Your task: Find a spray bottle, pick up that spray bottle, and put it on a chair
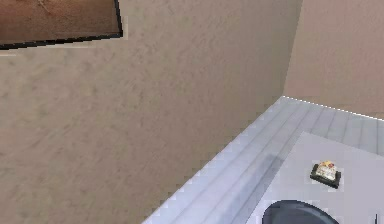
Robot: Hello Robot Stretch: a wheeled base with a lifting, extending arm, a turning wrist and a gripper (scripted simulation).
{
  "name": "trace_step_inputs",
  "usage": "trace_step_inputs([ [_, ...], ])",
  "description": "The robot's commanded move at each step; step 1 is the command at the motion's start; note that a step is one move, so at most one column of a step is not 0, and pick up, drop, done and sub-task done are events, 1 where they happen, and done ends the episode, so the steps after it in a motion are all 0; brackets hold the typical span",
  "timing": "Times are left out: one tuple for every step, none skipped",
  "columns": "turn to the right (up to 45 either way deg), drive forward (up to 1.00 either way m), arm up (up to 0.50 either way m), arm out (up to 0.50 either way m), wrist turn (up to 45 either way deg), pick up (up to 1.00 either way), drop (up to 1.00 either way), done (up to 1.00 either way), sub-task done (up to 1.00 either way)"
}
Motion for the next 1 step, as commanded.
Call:
trace_step_inputs([
  [0.0,0.00,0.00,0.00,-12.0,0.00,0.00,0.00,0.00],
])
